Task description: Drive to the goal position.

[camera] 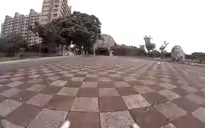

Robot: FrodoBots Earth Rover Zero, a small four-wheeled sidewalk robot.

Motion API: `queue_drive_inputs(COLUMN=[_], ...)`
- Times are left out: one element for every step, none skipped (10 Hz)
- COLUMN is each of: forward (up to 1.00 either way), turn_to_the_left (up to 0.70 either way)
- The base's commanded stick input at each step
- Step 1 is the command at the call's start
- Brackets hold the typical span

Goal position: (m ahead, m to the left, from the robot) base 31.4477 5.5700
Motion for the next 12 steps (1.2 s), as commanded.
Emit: queue_drive_inputs(forward=[1.00, 1.00, 1.00, 1.00, 1.00, 1.00, 1.00, 1.00, 1.00, 1.00, 1.00, 1.00], turn_to_the_left=[0.00, 0.00, 0.00, 0.00, 0.00, 0.00, 0.00, 0.00, 0.00, 0.00, 0.00, 0.00])
